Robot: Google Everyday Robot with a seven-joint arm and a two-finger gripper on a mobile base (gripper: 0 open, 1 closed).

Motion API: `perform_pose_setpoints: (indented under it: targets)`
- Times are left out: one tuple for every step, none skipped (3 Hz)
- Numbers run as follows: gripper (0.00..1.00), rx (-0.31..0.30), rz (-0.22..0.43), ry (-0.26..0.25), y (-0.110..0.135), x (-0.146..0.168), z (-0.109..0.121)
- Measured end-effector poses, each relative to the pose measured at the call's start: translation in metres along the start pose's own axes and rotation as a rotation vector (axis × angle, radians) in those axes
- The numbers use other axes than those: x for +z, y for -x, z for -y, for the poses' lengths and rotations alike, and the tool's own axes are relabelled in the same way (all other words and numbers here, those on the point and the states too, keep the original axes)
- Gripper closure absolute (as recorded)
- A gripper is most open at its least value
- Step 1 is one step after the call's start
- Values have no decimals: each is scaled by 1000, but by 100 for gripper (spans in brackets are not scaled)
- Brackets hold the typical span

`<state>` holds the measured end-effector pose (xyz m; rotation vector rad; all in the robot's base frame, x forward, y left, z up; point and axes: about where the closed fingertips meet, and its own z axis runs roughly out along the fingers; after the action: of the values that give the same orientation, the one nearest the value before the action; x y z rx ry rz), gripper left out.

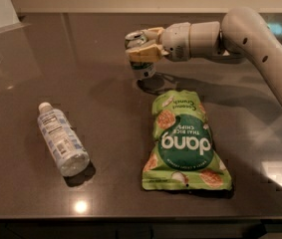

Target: Place 7up can upright

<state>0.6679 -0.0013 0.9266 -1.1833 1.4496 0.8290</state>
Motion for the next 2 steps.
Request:
perform_pose_setpoints:
  targets:
    - [100, -17, 33, 12, -6, -2, -2]
    - [100, -23, 55, 26, -12, -3, -3]
